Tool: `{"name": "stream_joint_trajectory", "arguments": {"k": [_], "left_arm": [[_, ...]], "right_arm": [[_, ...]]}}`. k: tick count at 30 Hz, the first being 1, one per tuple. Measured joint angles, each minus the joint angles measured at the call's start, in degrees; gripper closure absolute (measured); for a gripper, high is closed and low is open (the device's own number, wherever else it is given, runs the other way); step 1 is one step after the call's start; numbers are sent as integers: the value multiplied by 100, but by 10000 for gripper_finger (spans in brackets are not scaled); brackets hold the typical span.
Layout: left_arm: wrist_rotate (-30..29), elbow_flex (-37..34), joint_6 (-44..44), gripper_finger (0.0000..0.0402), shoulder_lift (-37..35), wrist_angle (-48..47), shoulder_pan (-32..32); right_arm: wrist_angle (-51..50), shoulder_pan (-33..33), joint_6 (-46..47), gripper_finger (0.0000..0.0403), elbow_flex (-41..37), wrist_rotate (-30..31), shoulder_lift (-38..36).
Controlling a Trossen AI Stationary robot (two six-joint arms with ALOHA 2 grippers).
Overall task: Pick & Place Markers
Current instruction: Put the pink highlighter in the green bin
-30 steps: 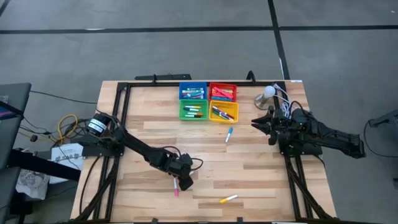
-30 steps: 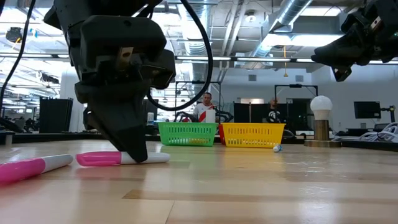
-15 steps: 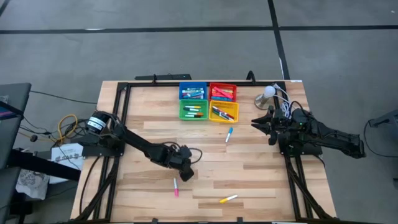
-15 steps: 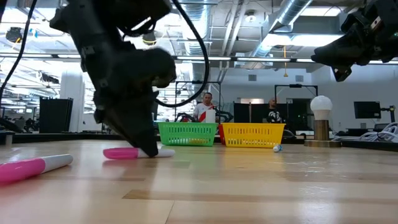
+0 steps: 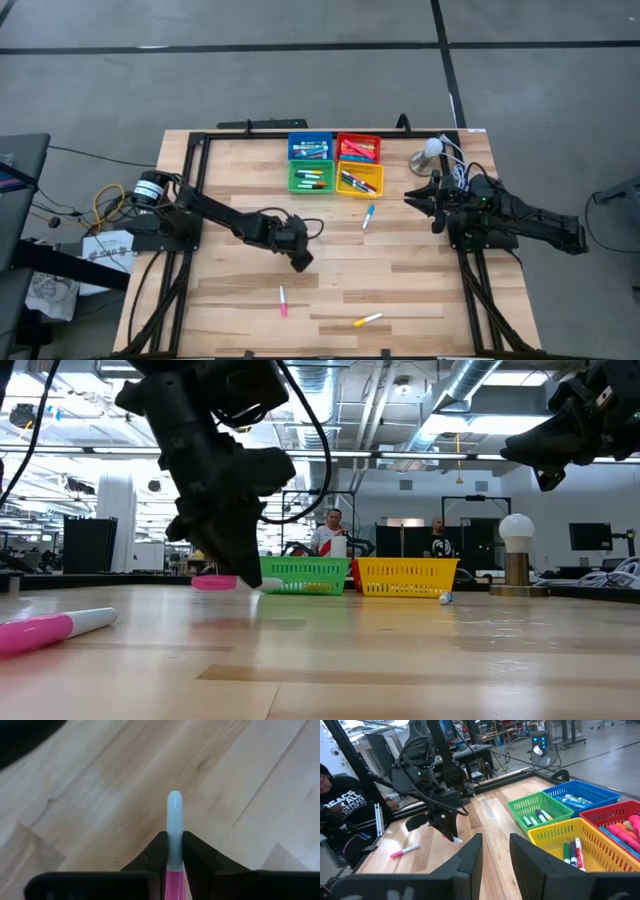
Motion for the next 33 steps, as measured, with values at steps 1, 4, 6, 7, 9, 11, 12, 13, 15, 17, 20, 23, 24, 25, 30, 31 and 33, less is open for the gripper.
{"name": "stream_joint_trajectory", "arguments": {"k": [1,4,6,7,9,11,12,13,15,17,20,23,24,25,30,31,33], "left_arm": [[5,2,0,355,-1,7,-4],[205,2,-69,352,-70,28,9],[434,8,-119,352,-169,139,48],[584,9,-122,352,-240,187,65],[828,9,-131,351,-424,368,131],[1070,17,-79,351,-650,543,208],[1187,17,-23,351,-778,632,256],[1282,17,49,351,-904,749,312],[1469,20,168,351,-1168,928,429],[1665,20,285,351,-1449,1159,561],[1801,22,456,351,-1871,1430,745],[1815,24,582,351,-2264,1679,933],[1816,24,589,351,-2378,1789,996],[1812,24,597,351,-2495,1880,1057],[1815,26,808,350,-2941,2399,1287],[1839,27,829,350,-3004,2535,1318],[1880,30,853,350,-3109,2700,1368]], "right_arm": [[0,0,0,316,0,-2,-1],[0,0,-2,316,0,-2,-1],[0,0,-4,316,0,0,0],[1,-1,-4,316,0,0,-1],[0,0,-4,316,0,0,0],[2,-2,-4,316,0,0,0],[0,-2,-4,316,0,0,0],[0,0,-4,316,0,0,-1],[2,-2,-4,316,0,0,0],[1,-2,-6,316,0,0,-1],[1,-1,-7,316,0,0,-2],[2,-2,-4,316,0,0,-1],[0,0,-4,316,0,0,0],[2,0,-4,316,0,0,-2],[2,-2,-7,316,0,3,-1],[0,-2,-8,316,0,1,0],[2,-2,-7,316,0,0,0]]}}
